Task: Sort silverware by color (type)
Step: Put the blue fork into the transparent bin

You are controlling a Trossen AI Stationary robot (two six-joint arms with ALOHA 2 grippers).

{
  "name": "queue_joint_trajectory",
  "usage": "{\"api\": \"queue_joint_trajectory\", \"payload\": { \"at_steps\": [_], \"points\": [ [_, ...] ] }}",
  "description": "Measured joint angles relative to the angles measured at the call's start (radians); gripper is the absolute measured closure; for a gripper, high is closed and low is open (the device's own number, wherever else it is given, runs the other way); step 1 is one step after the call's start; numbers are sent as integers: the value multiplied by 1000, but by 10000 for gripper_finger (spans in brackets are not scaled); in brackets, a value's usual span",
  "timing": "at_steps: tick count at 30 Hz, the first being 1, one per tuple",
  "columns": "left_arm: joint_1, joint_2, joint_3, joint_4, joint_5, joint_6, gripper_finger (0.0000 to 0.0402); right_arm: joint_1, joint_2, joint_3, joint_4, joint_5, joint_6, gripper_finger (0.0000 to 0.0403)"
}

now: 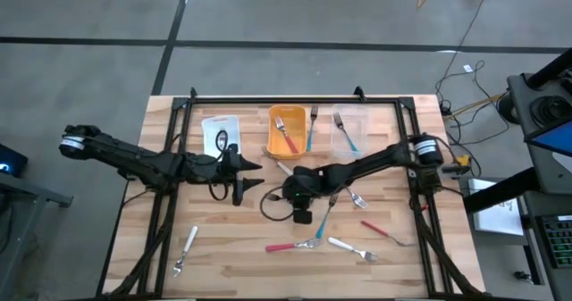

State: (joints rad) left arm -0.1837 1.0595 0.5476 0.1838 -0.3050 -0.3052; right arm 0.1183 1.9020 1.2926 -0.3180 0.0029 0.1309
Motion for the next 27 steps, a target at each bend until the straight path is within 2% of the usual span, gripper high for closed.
{"api": "queue_joint_trajectory", "payload": {
  "at_steps": [9,15,20,27],
  "points": [
    [0,0,0,-1,0,15,201,2,112,80,-14,61,27,289],
    [3,0,13,-1,-45,92,201,2,138,80,-4,65,26,319],
    [5,-6,93,-17,-132,303,201,2,137,79,-1,65,29,381],
    [5,-26,198,-32,-176,612,201,0,88,74,-30,18,86,393]
  ]
}}
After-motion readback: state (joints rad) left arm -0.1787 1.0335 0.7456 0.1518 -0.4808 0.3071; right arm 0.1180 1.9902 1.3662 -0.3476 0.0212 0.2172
